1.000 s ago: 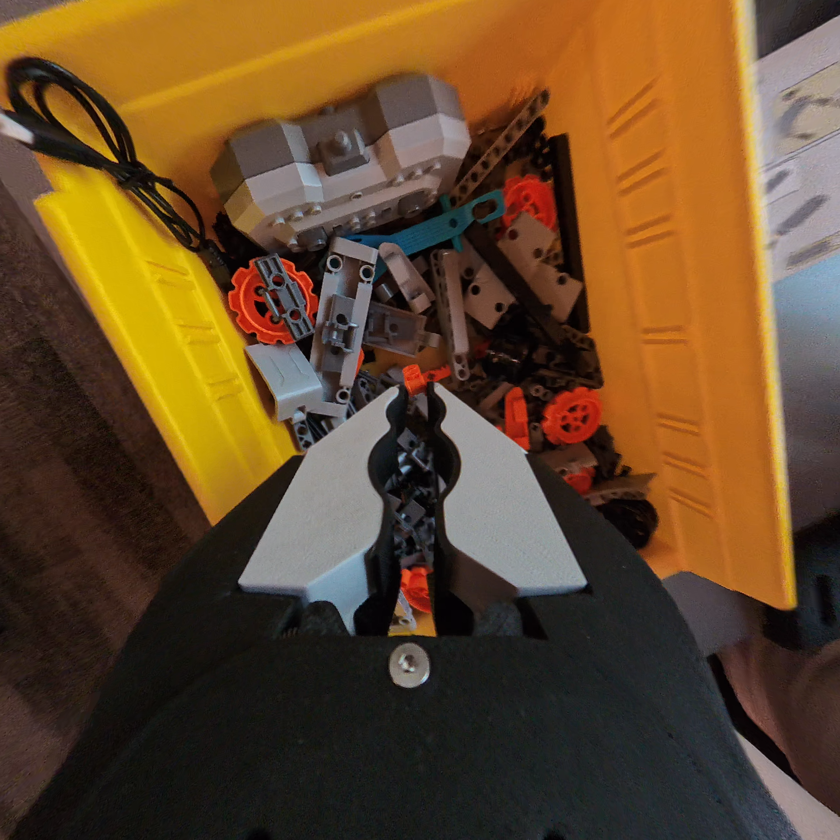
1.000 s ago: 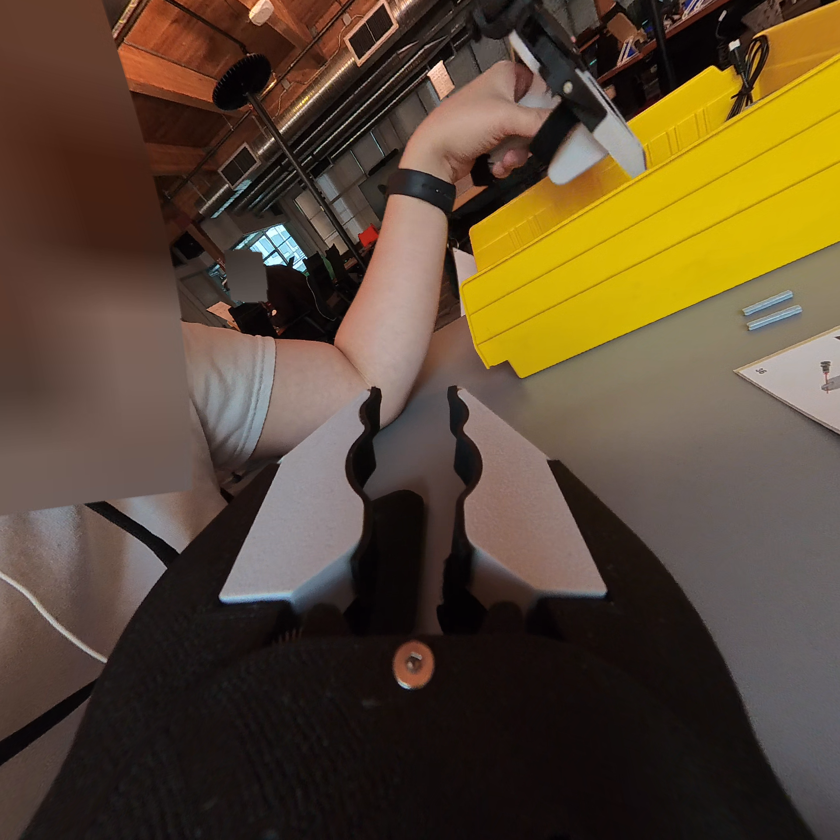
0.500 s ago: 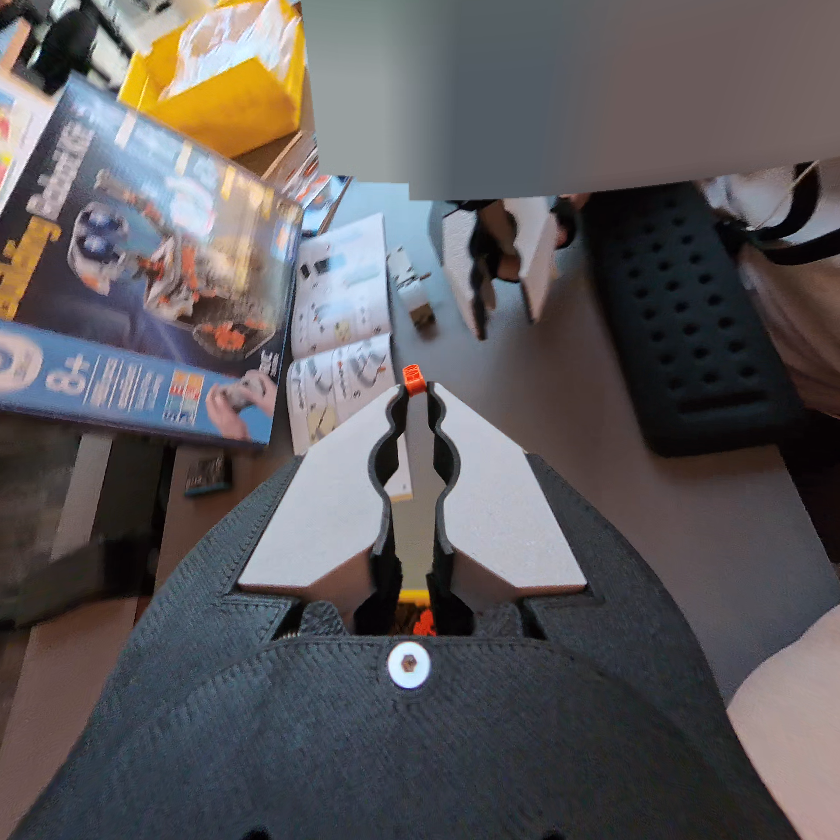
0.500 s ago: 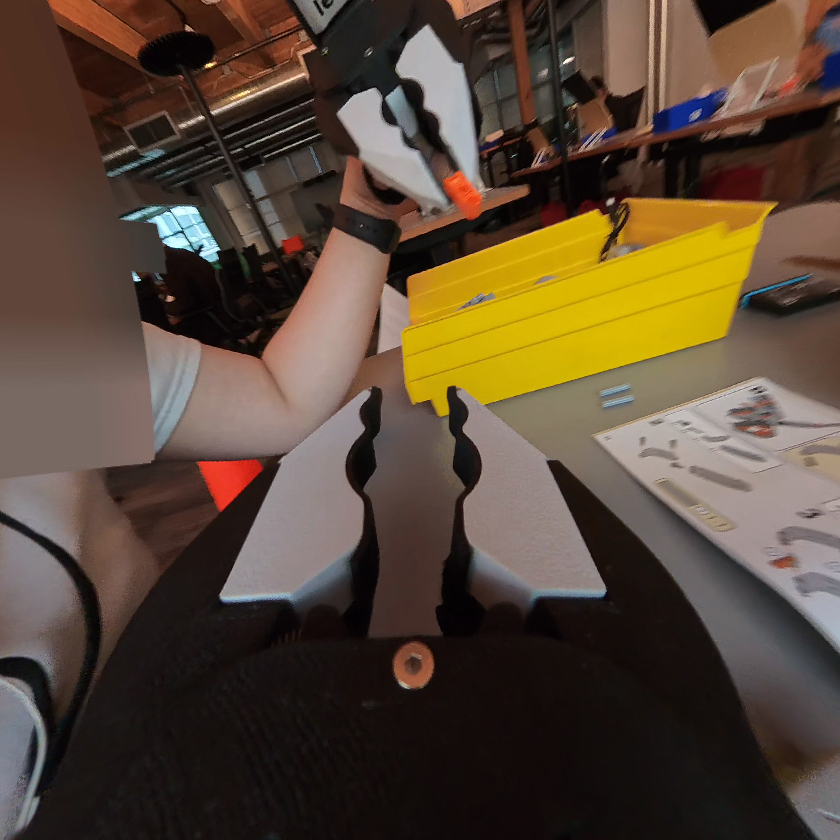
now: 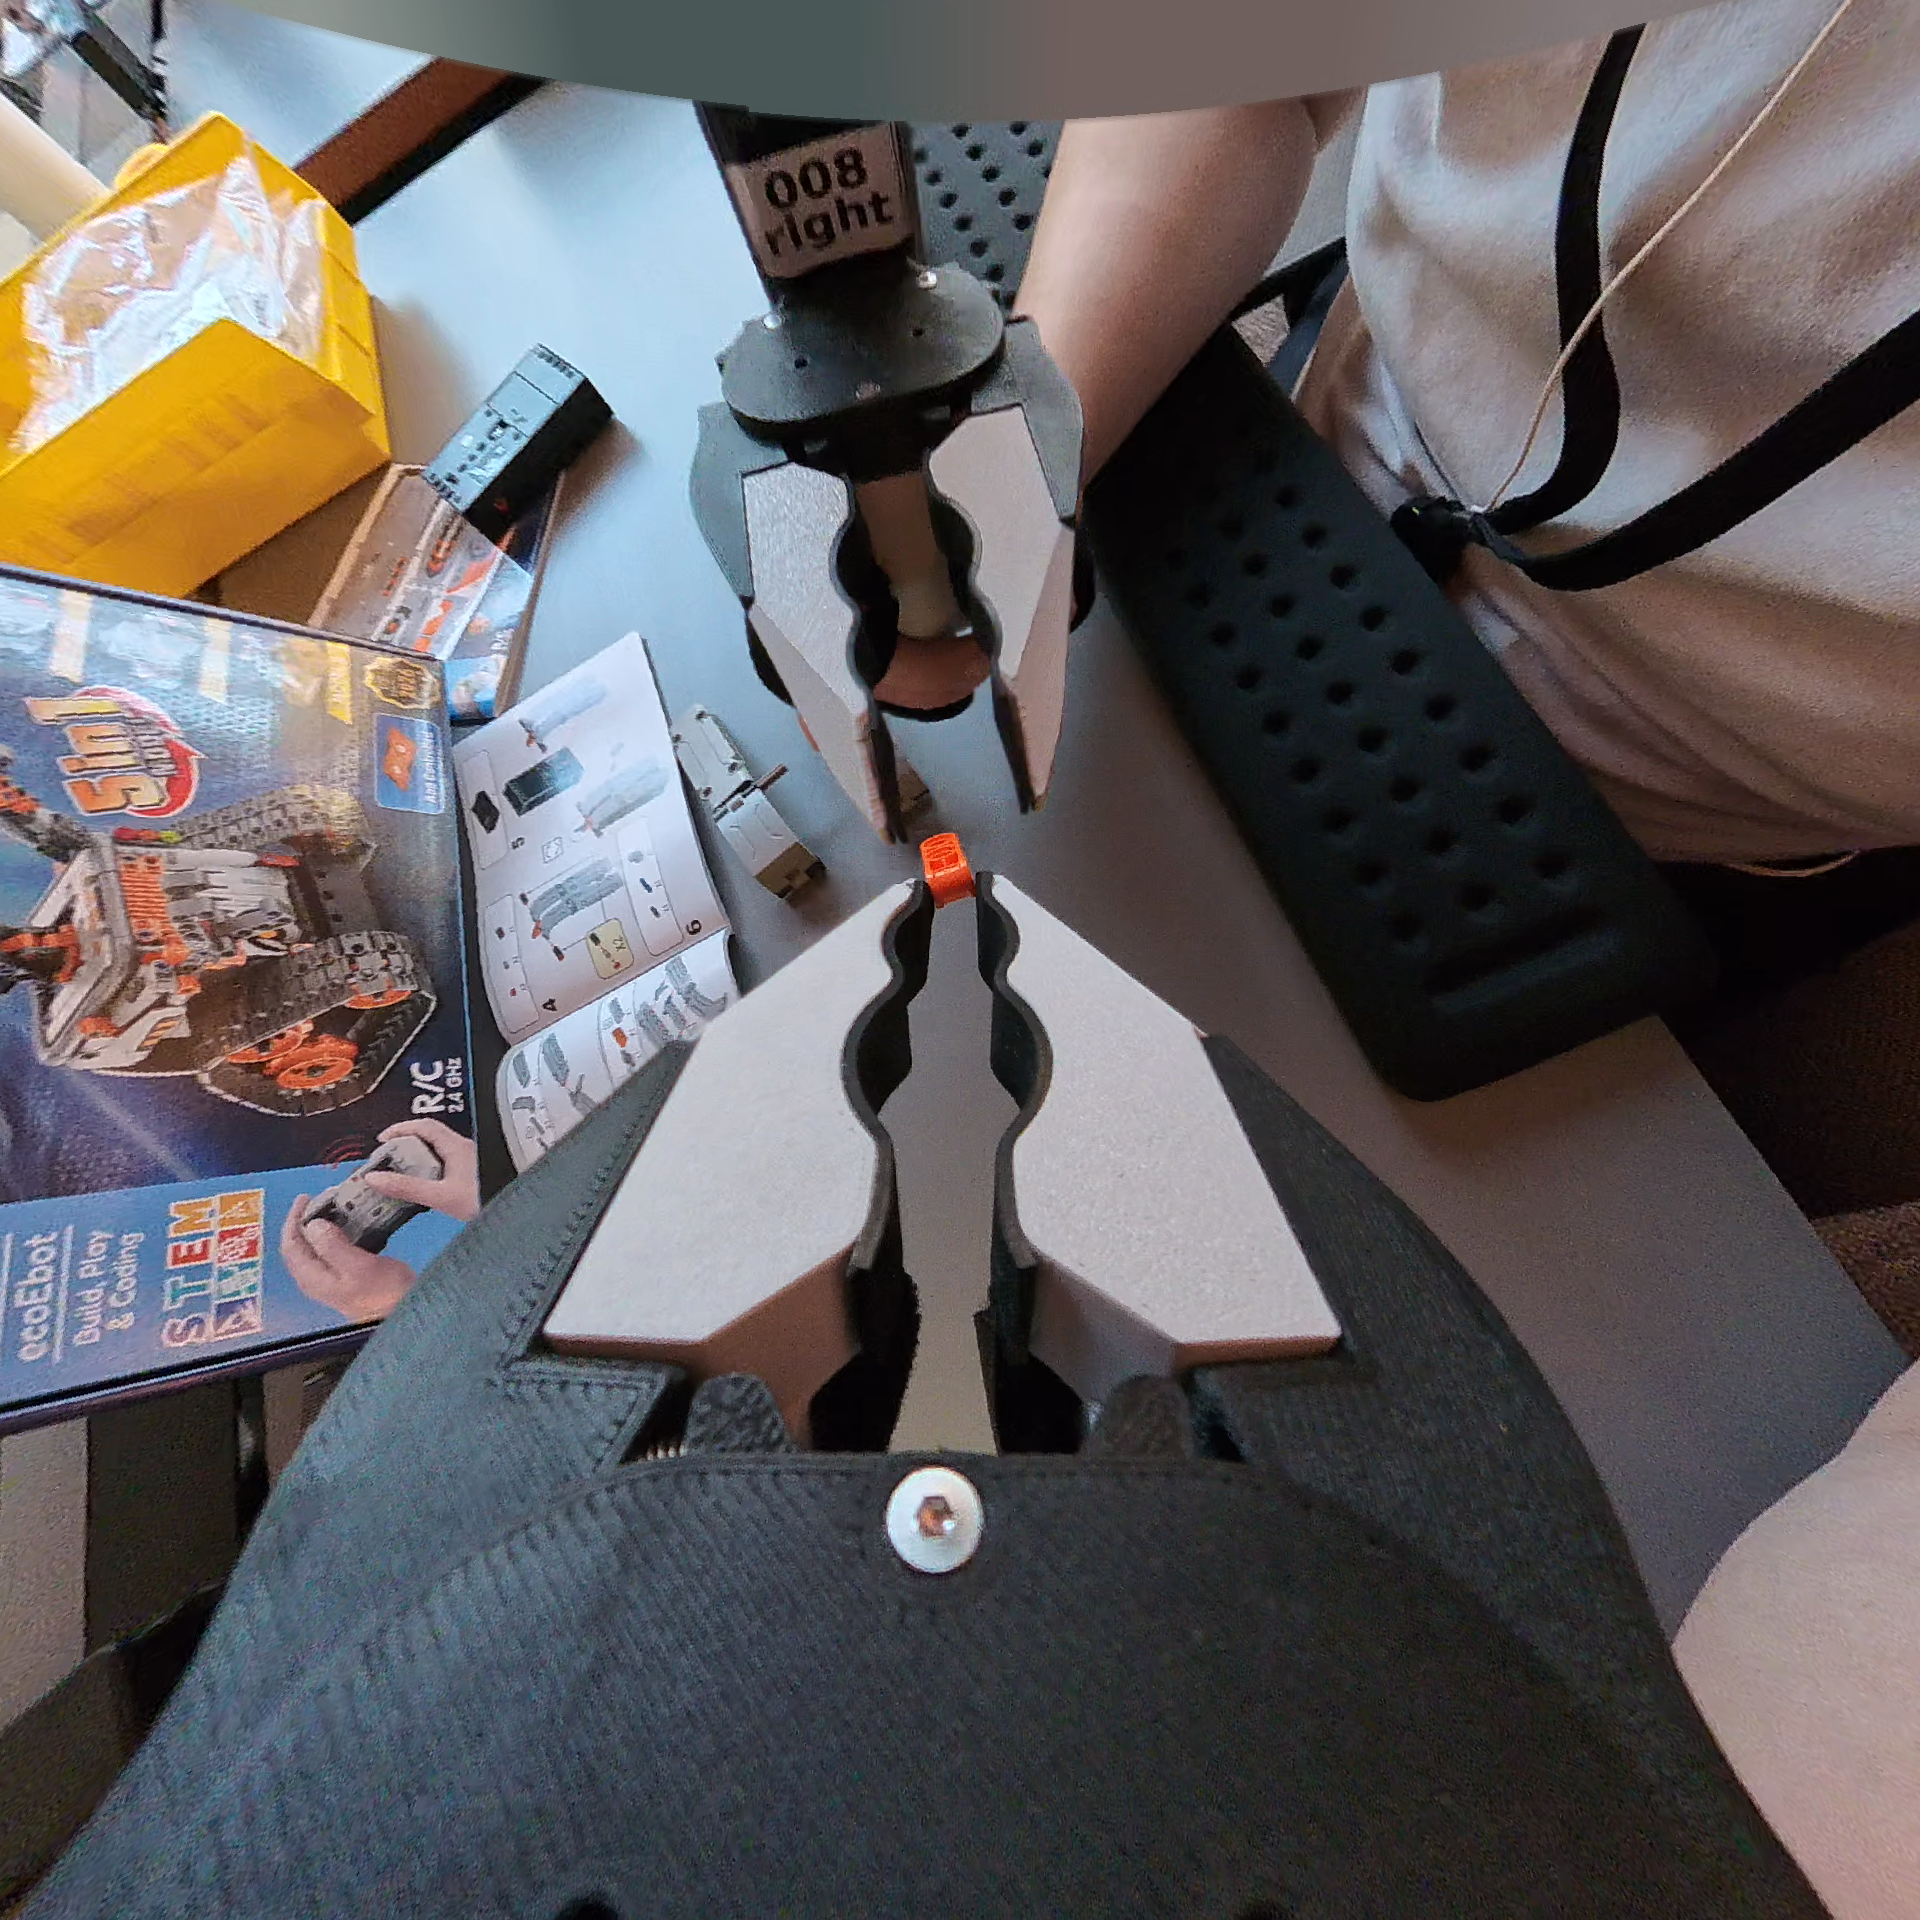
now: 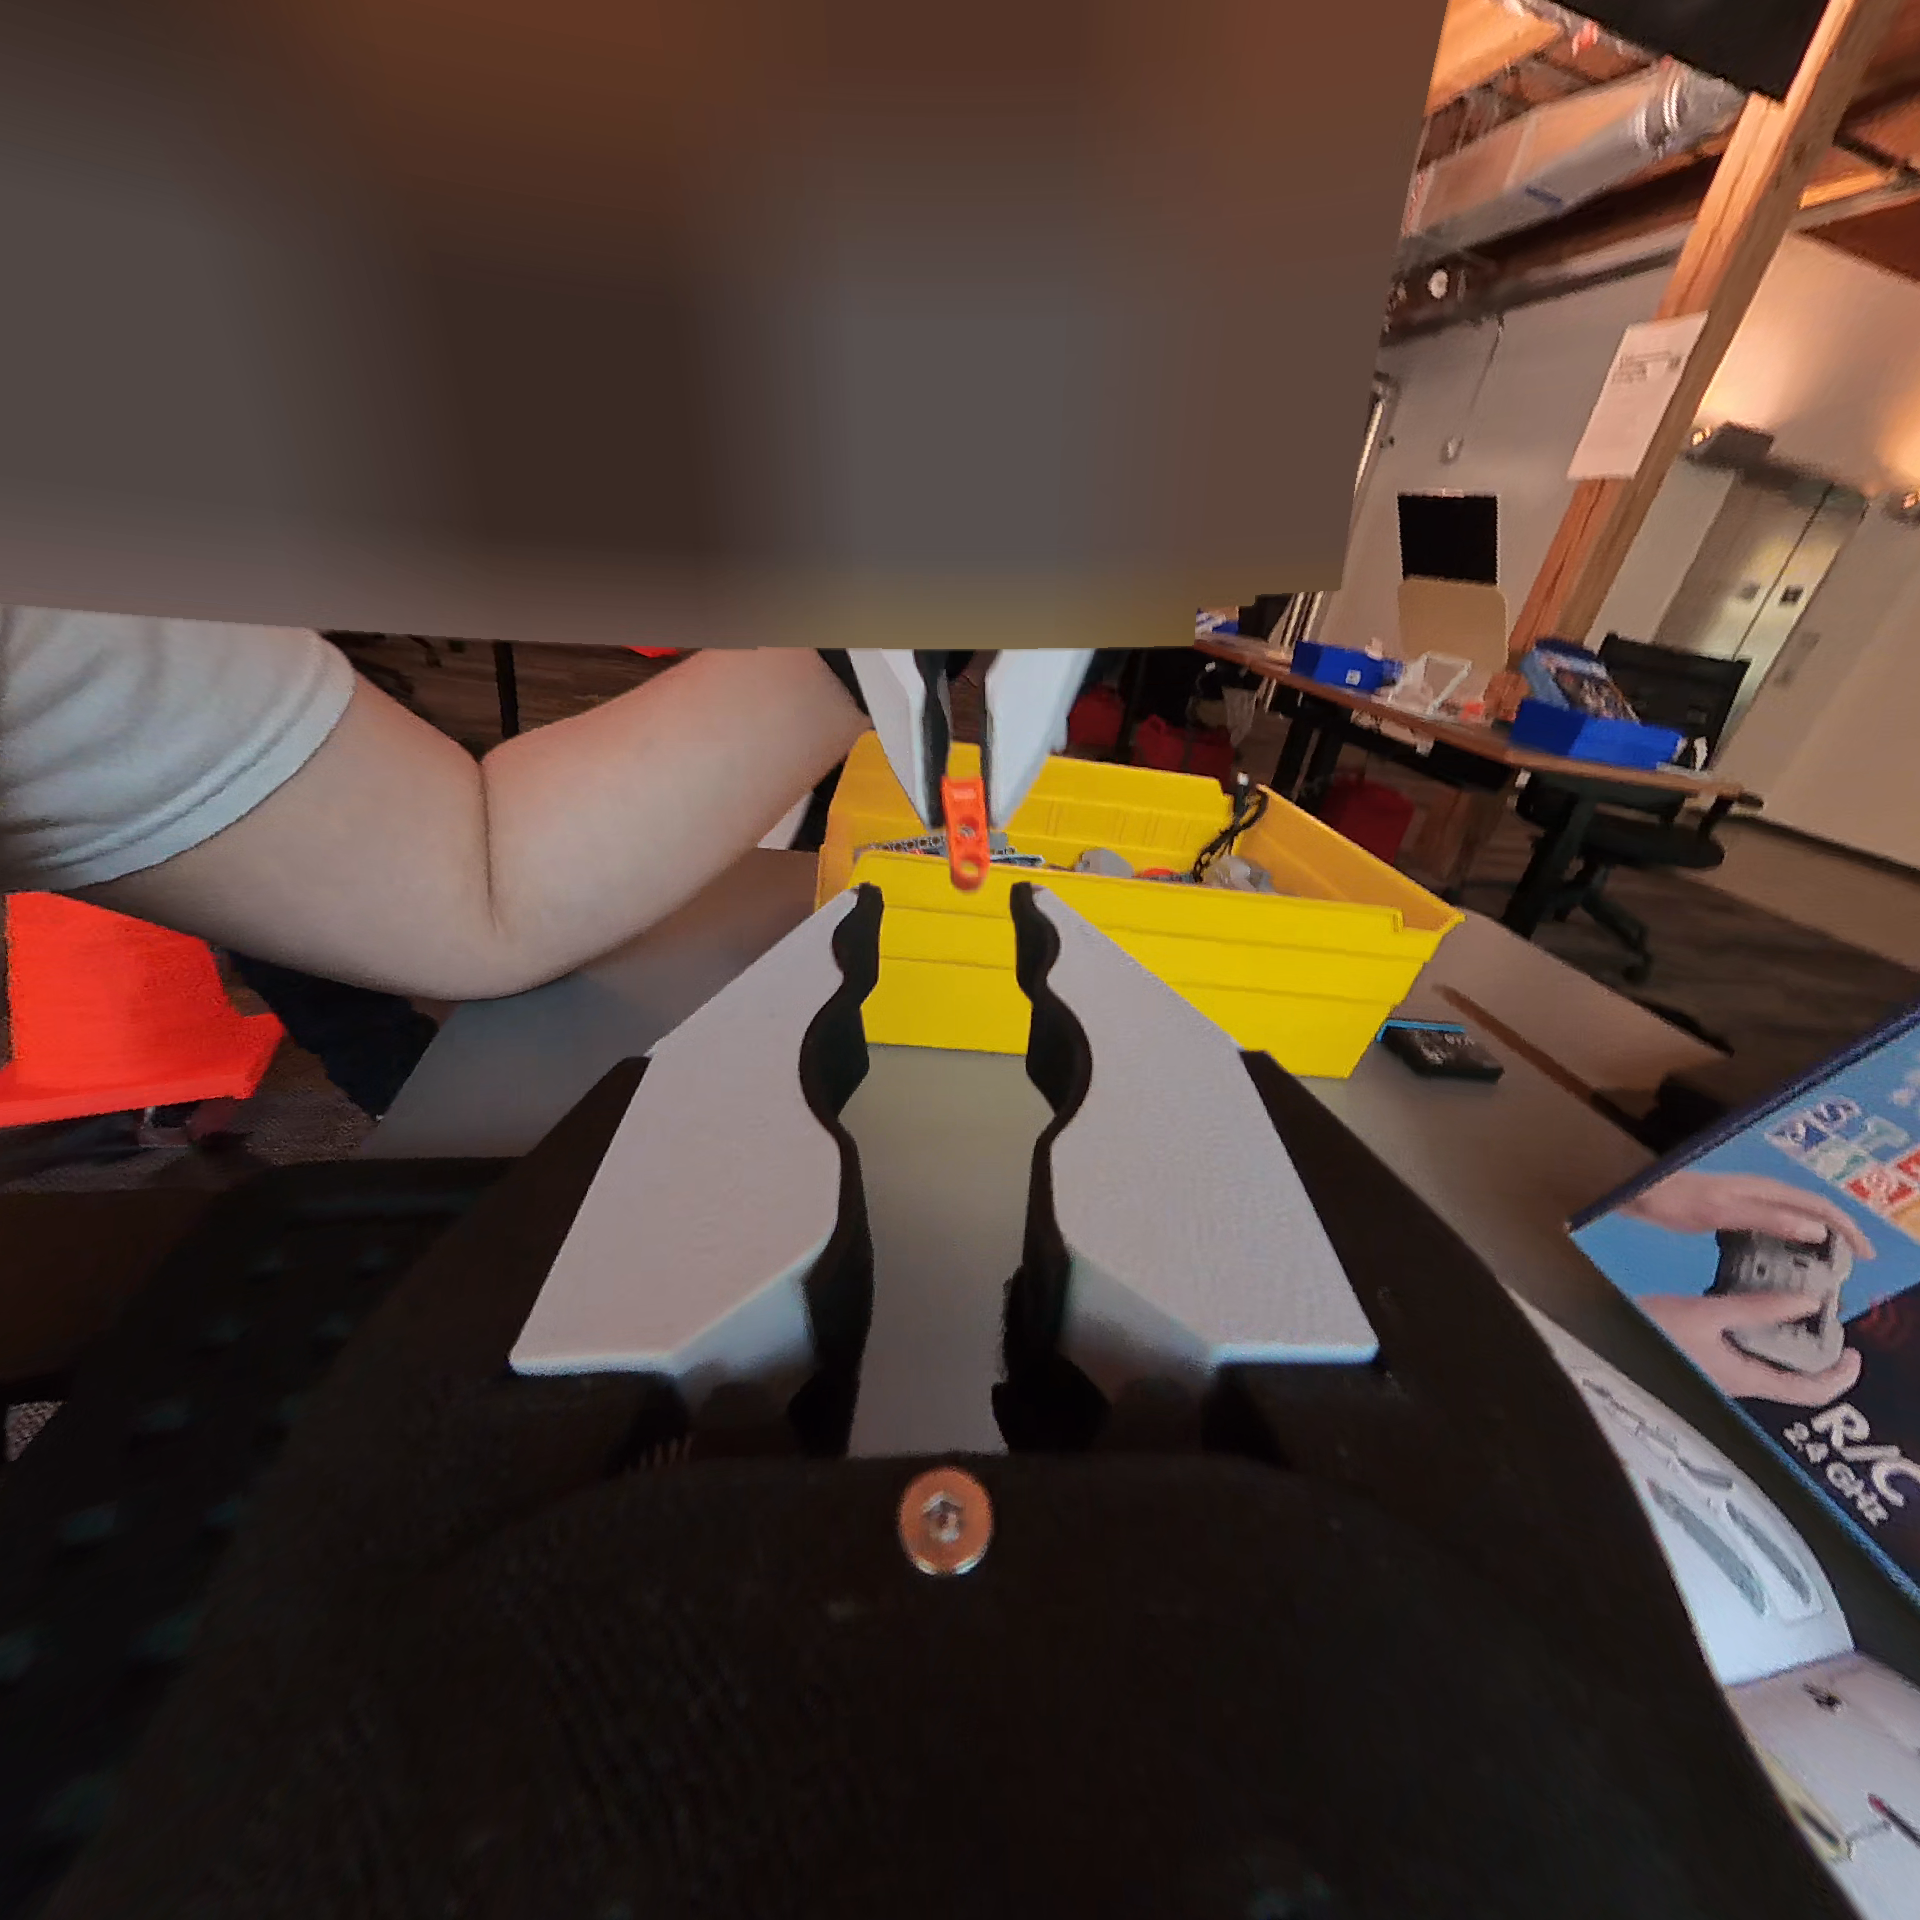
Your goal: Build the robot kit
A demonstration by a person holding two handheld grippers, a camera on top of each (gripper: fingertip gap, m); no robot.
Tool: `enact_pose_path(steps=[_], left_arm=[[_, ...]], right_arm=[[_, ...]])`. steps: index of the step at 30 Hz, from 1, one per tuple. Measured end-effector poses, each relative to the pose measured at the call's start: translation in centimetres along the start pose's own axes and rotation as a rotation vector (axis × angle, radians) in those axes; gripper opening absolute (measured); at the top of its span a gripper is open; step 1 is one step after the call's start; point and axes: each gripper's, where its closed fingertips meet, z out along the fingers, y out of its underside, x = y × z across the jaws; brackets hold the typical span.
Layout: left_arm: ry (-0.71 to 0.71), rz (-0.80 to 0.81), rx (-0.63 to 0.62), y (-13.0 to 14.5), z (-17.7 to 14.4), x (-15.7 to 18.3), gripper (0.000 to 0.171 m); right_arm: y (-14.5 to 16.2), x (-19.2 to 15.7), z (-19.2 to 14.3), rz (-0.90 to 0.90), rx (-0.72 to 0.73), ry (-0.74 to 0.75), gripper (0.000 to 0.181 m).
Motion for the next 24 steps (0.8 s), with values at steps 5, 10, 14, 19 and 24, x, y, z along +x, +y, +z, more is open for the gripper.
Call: enact_pose_path(steps=[5, 10, 14, 19, 24], left_arm=[[0.056, 0.0, -0.027, 0.3, 1.4, 0.5, 0.007], [0.089, -0.011, -0.051, 0.8, 2.1, 0.8, 0.007], [0.086, -0.012, -0.063, 0.9, 2.1, 0.8, 0.007], [0.079, -0.017, -0.087, 1.3, 2.1, 0.7, 0.007], [0.081, -0.024, -0.09, 1.4, 2.2, 0.7, 0.007]], right_arm=[[0.0, -0.5, 0.1, -0.008, -0.001, -0.018, 0.022], [0.7, -0.6, 0.2, -0.004, -0.038, -0.033, 0.011], [1.1, -0.3, 0.3, 0.03, -0.056, -0.04, 0.011], [1.4, -0.3, 0.3, 0.058, -0.062, -0.046, 0.018], [1.9, -0.3, 0.4, 0.08, -0.088, -0.056, 0.02]])
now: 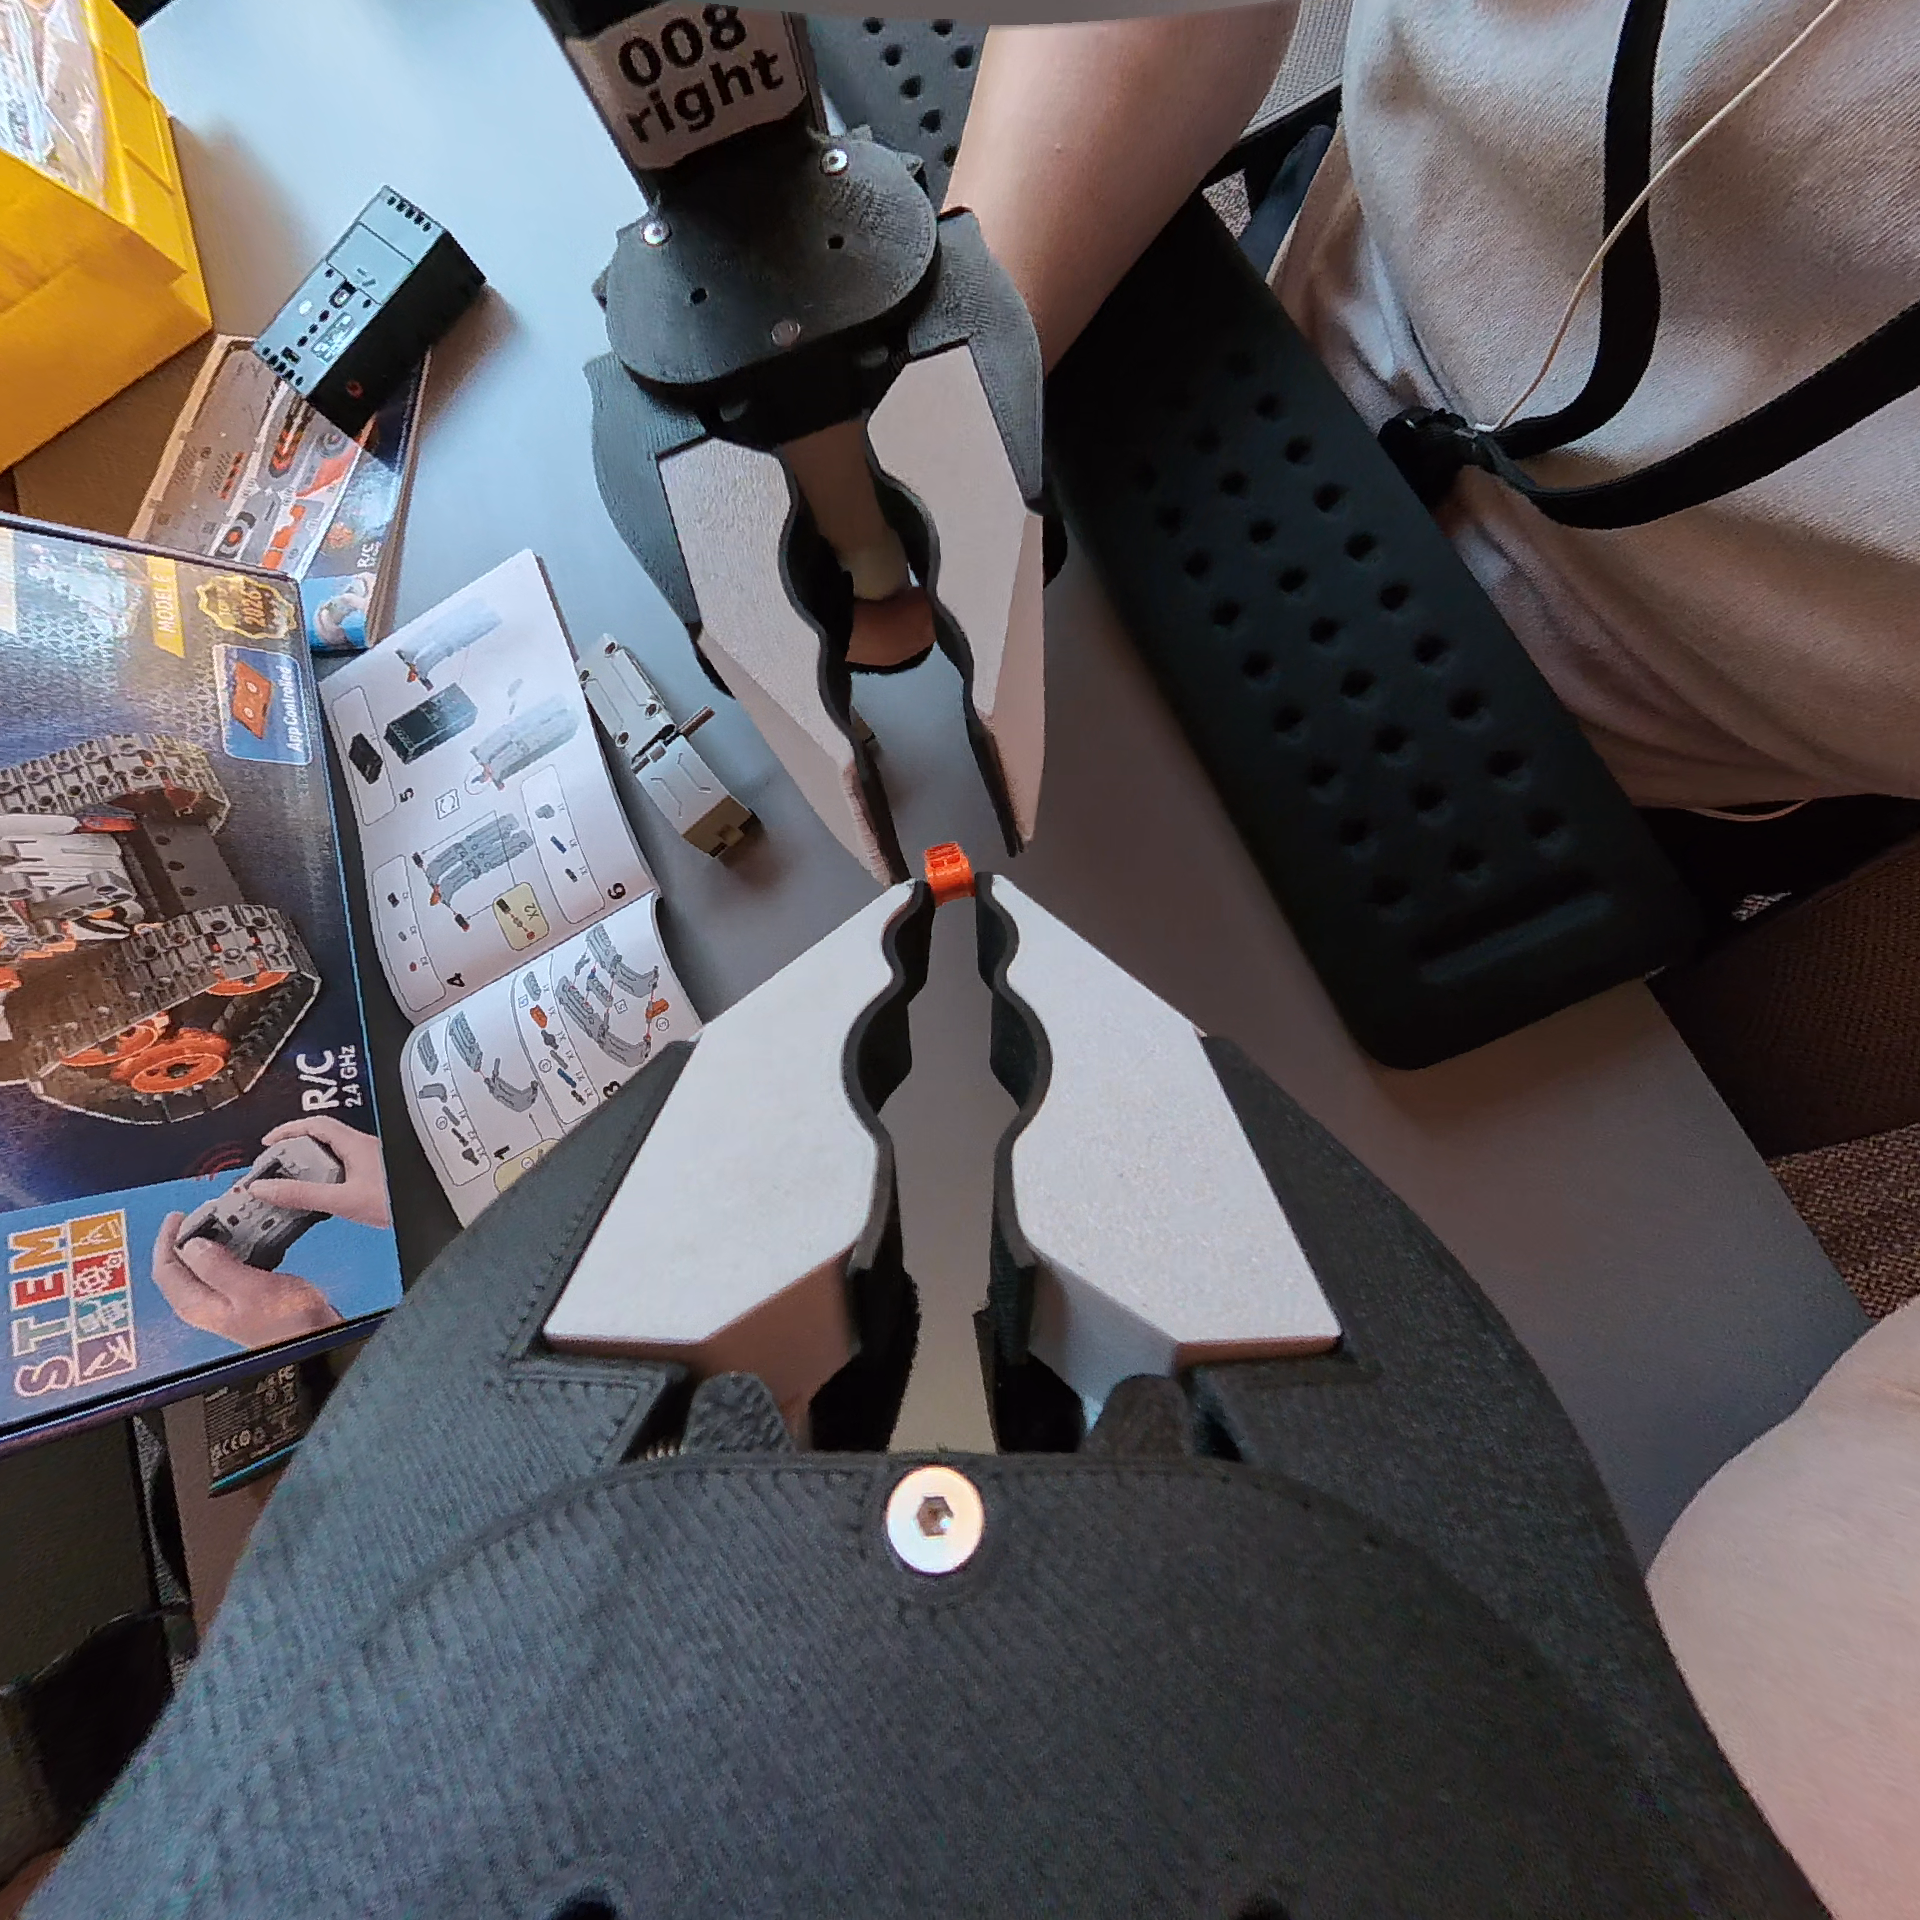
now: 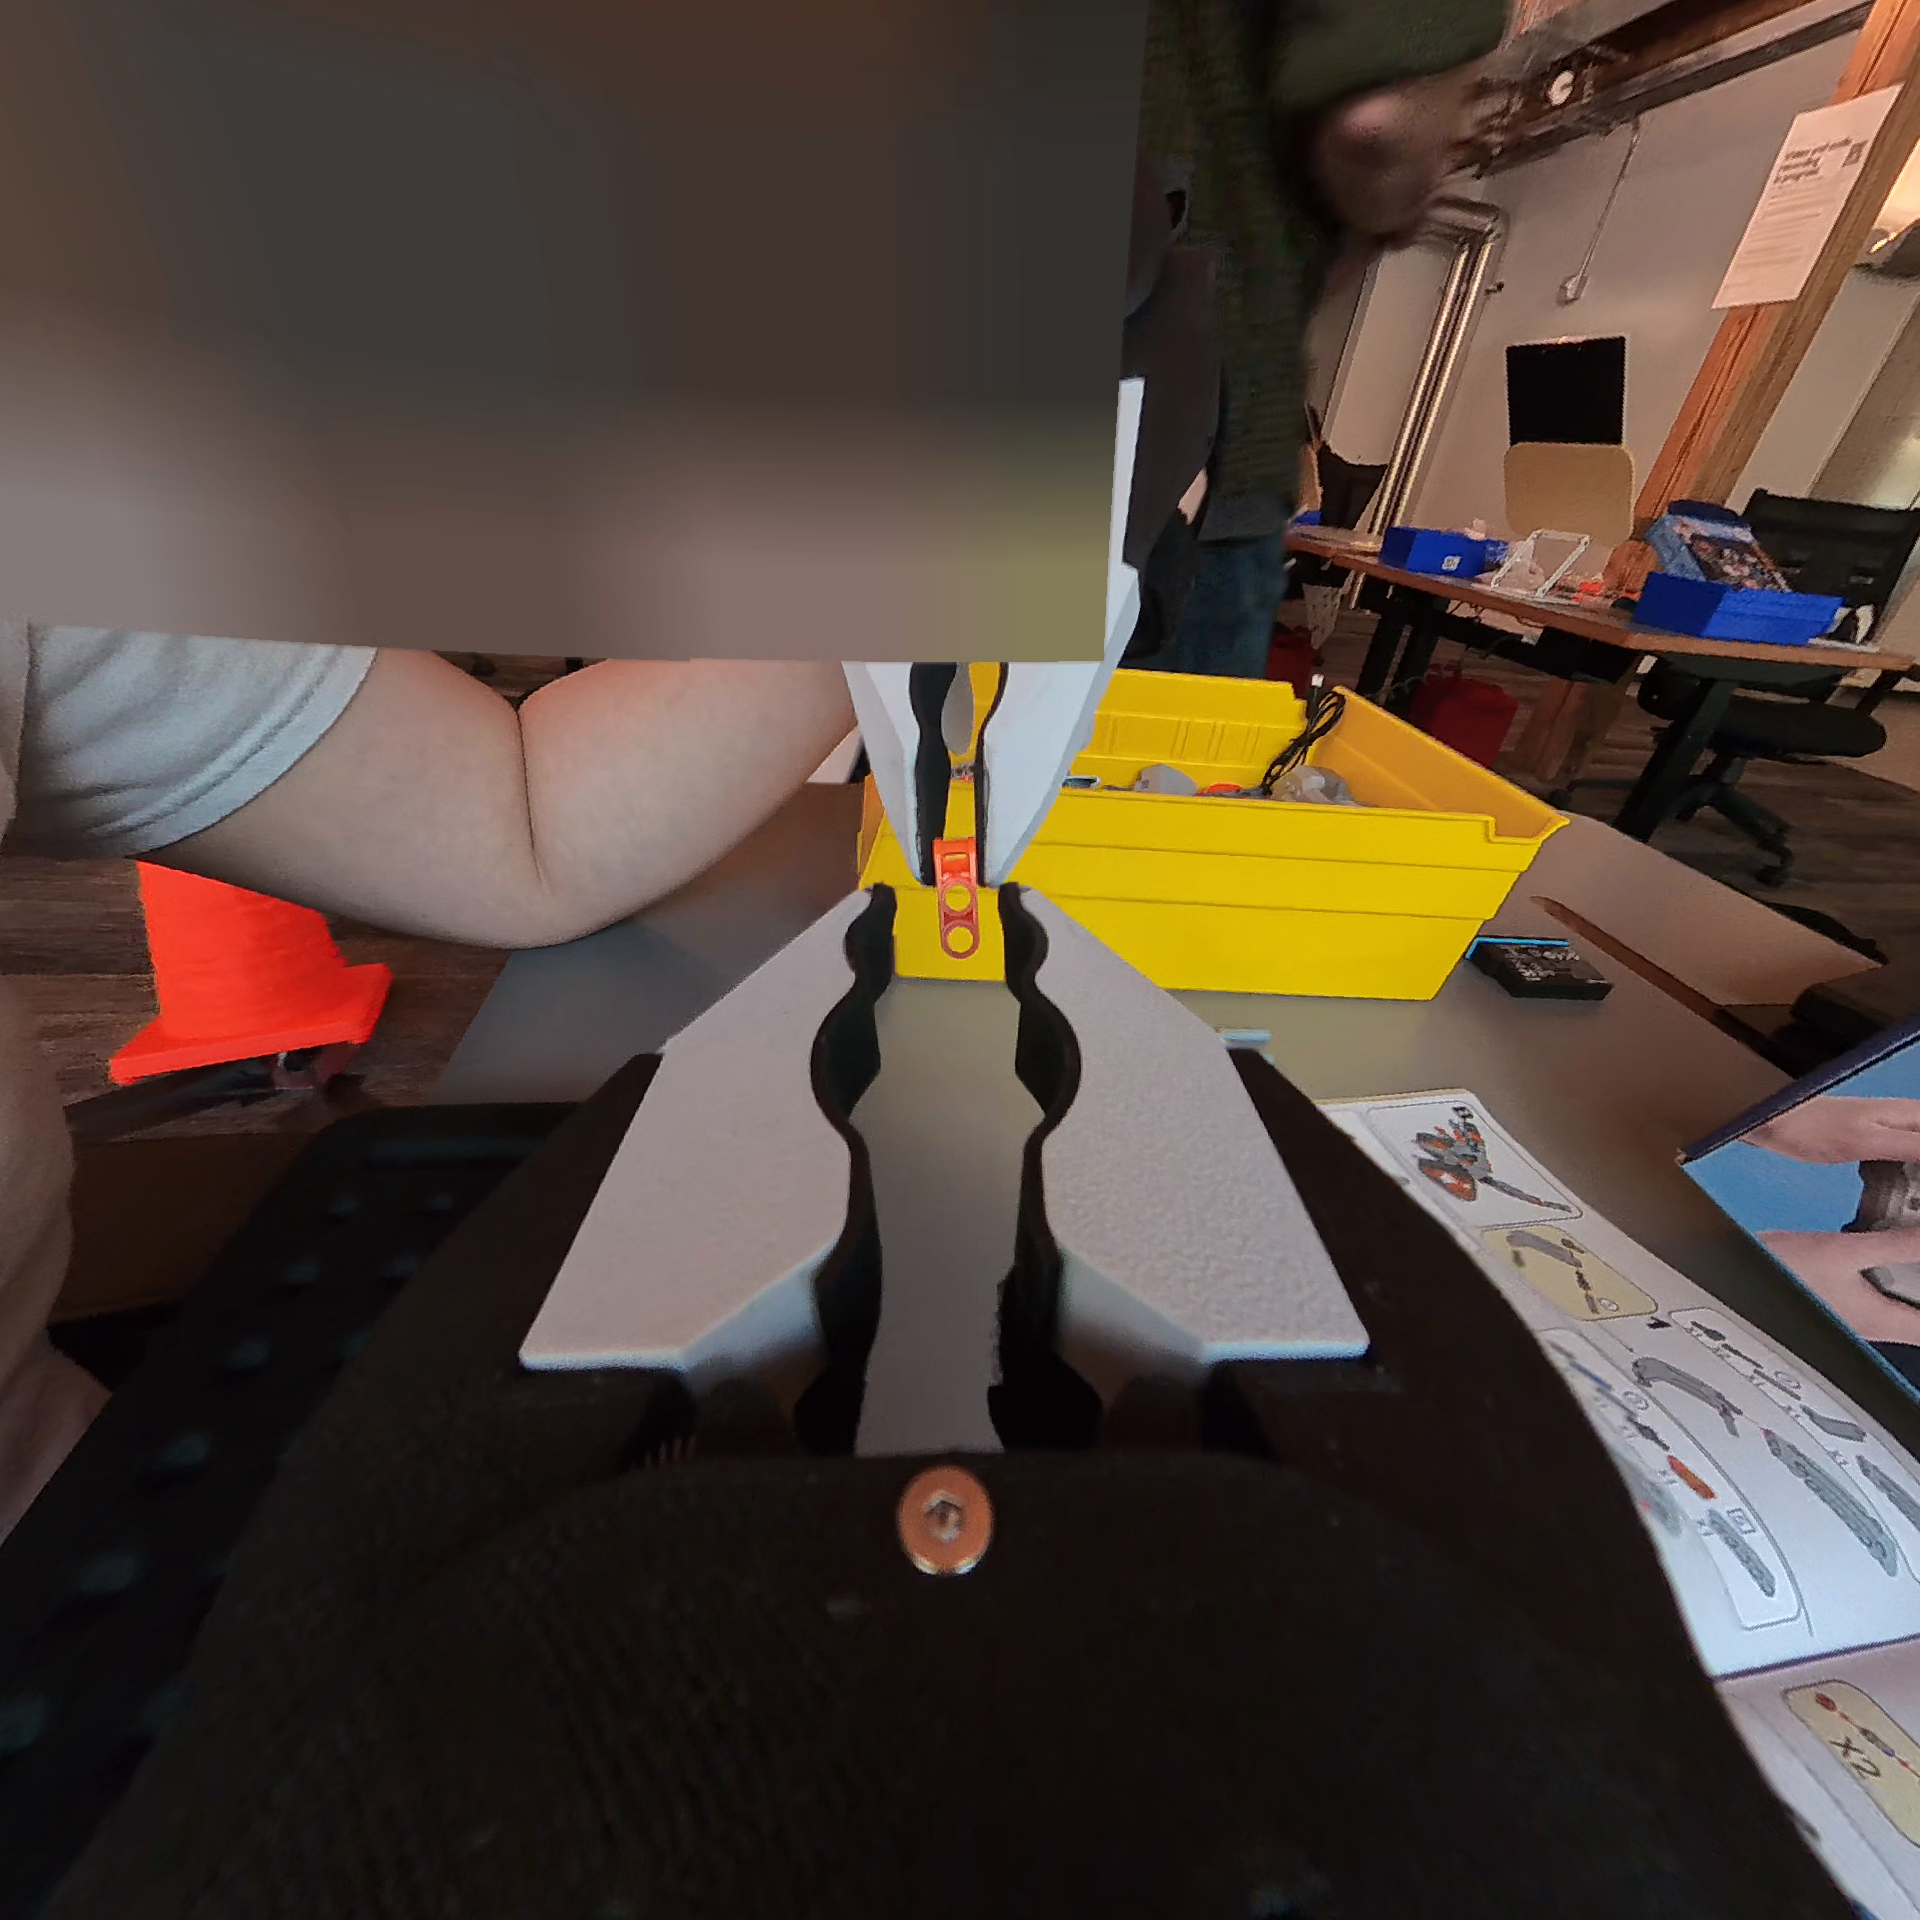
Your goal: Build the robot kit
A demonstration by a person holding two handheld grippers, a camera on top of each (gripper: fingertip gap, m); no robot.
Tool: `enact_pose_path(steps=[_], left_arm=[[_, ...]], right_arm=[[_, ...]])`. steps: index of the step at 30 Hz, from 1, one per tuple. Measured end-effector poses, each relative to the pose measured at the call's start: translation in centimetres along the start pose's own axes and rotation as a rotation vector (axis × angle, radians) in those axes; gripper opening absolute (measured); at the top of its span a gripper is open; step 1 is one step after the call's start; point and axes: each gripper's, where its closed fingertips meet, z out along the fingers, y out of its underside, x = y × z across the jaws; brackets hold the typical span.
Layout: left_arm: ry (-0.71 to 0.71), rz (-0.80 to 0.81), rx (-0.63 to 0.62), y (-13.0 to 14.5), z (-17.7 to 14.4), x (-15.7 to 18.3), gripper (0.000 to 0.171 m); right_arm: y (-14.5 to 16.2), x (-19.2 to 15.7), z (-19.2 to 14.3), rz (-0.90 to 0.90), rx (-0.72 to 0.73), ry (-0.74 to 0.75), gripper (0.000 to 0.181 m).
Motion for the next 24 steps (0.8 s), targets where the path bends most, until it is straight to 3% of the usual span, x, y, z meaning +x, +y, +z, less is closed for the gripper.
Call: enact_pose_path(steps=[3, 7, 18, 24], left_arm=[[0.005, -0.001, -0.005, 0.1, 0.1, 0.0, 0.007], [0.016, -0.004, -0.002, 0.1, 0.2, 0.1, 0.006], [0.01, -0.039, -0.013, 0.4, 0.4, -0.2, 0.007], [-0.104, -0.177, -0.063, 2.5, -2.2, -2.0, 0.024]], right_arm=[[0.5, -0.1, 0.2, 0.022, -0.024, -0.011, 0.02], [0.6, 0.0, 0.1, 0.035, -0.036, -0.016, 0.007], [1.0, 0.4, 0.1, 0.099, -0.06, -0.013, 0.007], [2.3, 2.5, -0.4, 0.2, -0.126, 0.072, 0.006]])
